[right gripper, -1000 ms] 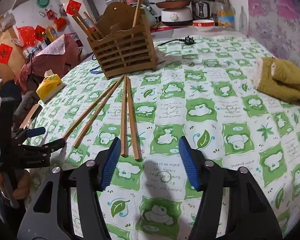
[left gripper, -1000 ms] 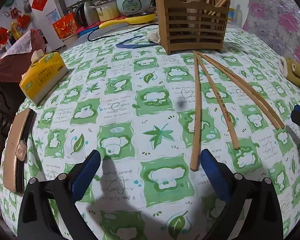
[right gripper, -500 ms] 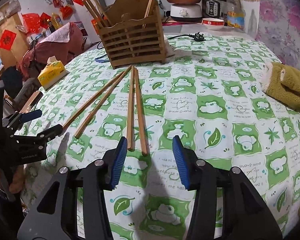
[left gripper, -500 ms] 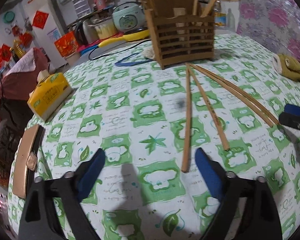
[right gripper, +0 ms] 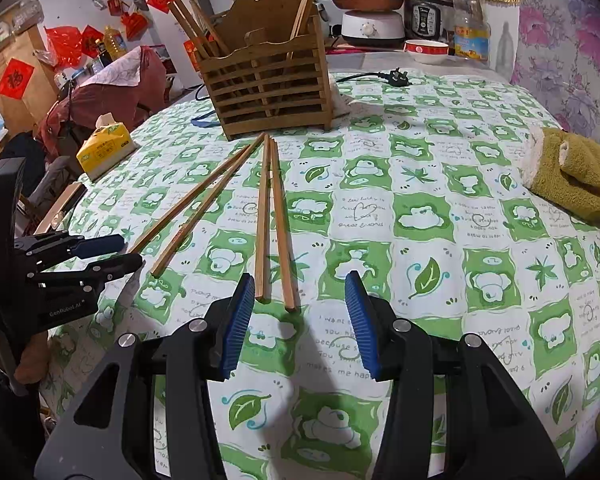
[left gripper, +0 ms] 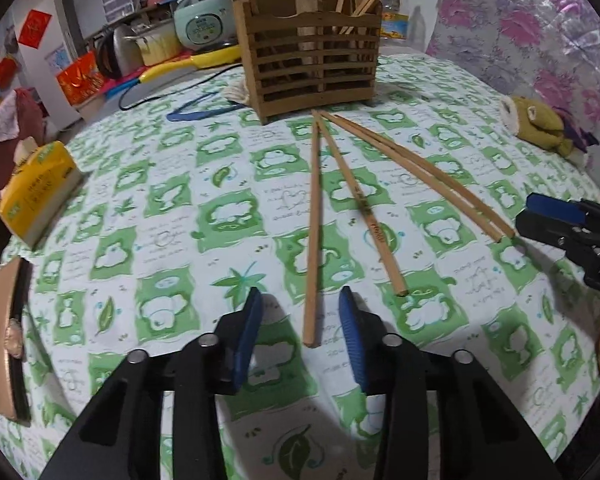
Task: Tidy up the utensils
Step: 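Close the left tool on a chopstick while the right tool grasps another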
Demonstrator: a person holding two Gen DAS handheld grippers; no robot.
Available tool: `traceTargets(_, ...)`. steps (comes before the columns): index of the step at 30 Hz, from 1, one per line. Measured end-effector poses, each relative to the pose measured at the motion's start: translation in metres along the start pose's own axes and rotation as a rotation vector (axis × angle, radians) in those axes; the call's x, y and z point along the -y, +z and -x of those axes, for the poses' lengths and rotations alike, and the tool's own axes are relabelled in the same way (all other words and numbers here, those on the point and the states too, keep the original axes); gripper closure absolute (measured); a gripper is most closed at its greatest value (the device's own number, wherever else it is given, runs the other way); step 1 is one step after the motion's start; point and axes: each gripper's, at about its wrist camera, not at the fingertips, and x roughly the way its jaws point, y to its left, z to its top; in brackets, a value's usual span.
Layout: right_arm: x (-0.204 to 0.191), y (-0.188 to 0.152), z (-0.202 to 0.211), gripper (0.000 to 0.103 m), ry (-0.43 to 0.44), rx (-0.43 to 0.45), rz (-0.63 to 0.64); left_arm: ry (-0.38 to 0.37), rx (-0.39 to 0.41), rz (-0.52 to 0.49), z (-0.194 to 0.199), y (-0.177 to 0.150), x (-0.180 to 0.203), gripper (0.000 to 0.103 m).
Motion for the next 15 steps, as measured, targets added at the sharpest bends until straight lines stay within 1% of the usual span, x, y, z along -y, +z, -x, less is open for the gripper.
traceTargets(1, 0.001, 0.000, 0.001, 0.056, 0.001, 0.000, -0.003, -0.007, 0.000, 0.001, 0.000, 0.000, 0.001, 0.072)
traceTargets(3, 0.002, 0.000, 0.002, 0.056, 0.000, 0.004, -0.013, -0.018, 0.003, 0.000, 0.000, 0.001, 0.003, 0.083)
traceTargets(4, 0.004, 0.000, 0.003, 0.056, 0.001, 0.008, -0.020, -0.027, 0.004, -0.001, 0.000, 0.001, 0.004, 0.096)
traceTargets(7, 0.006, 0.000, 0.004, 0.058, 0.008, 0.016, -0.029, -0.033, 0.009, 0.011, 0.002, 0.000, 0.004, 0.097)
traceTargets(10, 0.004, 0.001, 0.003, 0.067, 0.015, 0.008, -0.019, -0.048, 0.018, 0.033, 0.004, -0.001, 0.000, 0.097)
traceTargets(12, 0.001, 0.000, 0.001, 0.074, 0.014, -0.003, -0.009, -0.050, 0.023, 0.046, 0.006, -0.002, -0.003, 0.097)
traceTargets(15, -0.008, -0.001, -0.003, 0.076, -0.007, -0.022, 0.032, -0.049, 0.023, 0.063, 0.006, -0.002, -0.006, 0.097)
